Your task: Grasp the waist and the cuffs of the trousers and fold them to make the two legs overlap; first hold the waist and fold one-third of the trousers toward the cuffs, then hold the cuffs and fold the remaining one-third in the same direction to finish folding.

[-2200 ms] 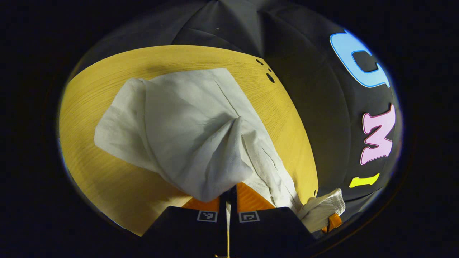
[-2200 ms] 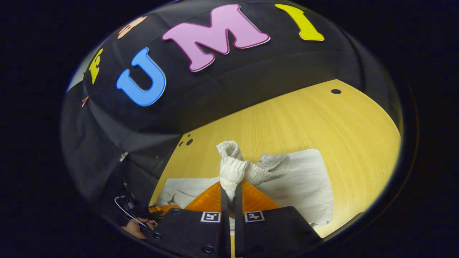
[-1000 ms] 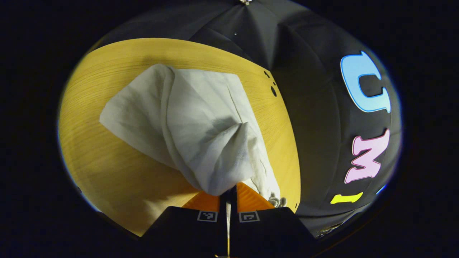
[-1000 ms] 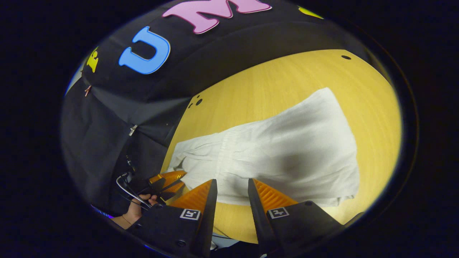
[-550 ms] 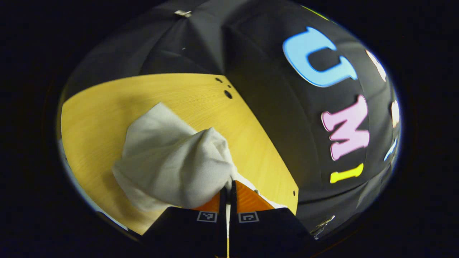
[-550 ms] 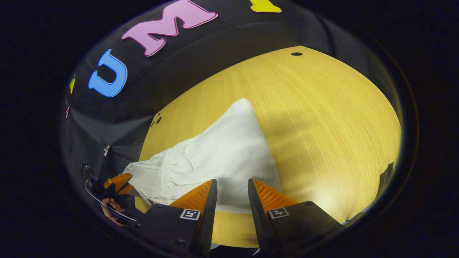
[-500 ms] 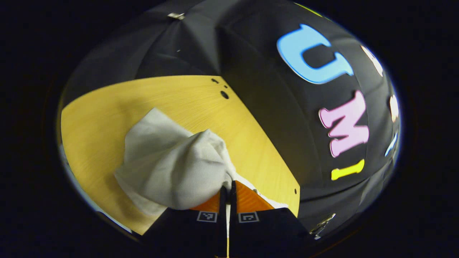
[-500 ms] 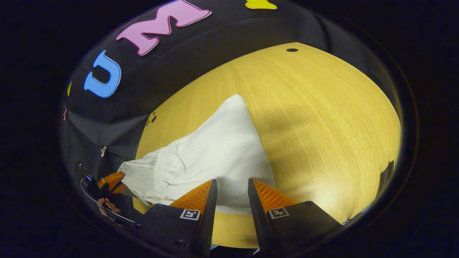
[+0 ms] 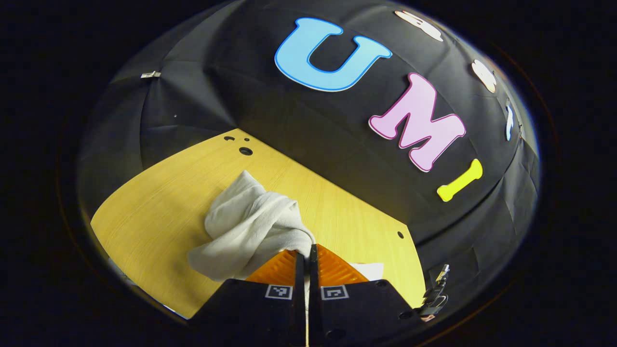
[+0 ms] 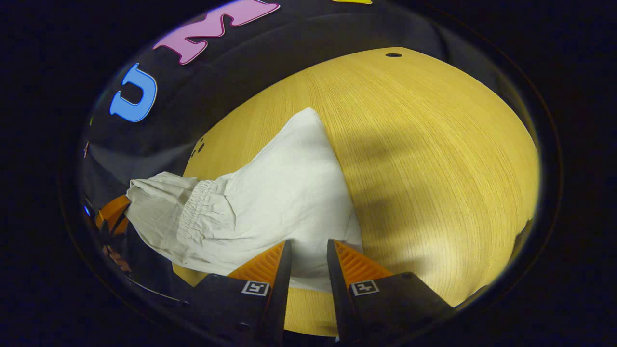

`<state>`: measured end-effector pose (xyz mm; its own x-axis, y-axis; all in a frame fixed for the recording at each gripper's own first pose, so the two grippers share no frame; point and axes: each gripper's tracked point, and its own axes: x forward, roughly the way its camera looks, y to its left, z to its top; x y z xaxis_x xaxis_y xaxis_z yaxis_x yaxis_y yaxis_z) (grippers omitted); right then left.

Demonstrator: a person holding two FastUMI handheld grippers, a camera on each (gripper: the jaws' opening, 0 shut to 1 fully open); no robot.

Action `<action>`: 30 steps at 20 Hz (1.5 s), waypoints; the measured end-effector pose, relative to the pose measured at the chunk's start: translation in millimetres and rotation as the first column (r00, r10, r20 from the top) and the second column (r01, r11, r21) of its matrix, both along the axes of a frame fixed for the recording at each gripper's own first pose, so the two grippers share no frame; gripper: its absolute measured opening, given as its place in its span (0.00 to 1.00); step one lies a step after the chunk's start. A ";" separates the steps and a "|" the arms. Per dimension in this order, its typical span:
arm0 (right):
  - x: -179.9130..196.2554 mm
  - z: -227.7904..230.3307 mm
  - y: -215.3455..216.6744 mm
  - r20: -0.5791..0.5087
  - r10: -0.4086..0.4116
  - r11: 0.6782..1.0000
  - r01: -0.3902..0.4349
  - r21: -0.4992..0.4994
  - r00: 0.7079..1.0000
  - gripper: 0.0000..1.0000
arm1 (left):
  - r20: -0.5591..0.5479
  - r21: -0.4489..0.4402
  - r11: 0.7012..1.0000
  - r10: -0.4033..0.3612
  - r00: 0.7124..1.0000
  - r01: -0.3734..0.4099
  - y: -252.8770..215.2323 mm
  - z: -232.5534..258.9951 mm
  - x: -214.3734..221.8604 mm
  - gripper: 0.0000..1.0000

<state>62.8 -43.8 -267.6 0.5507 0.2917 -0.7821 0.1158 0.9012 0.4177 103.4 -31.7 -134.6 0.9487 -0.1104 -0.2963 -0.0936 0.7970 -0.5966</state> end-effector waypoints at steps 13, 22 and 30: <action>12.9 18.5 -8.4 -0.013 -0.018 0.998 0.019 0.053 1.000 0.46 | -0.086 0.397 0.832 -0.387 0.918 0.388 -125.1 -20.9 0.4 0.07; 13.5 19.7 -9.3 -0.022 -0.043 0.994 0.045 0.102 0.999 0.49 | -0.322 0.541 0.589 -0.514 0.795 0.599 -195.7 -116.8 -14.8 0.07; 15.0 20.5 -9.3 -0.058 -0.052 0.989 0.059 0.134 0.997 0.50 | -0.440 0.367 0.618 -0.543 0.715 0.695 -201.8 -177.9 -33.3 0.21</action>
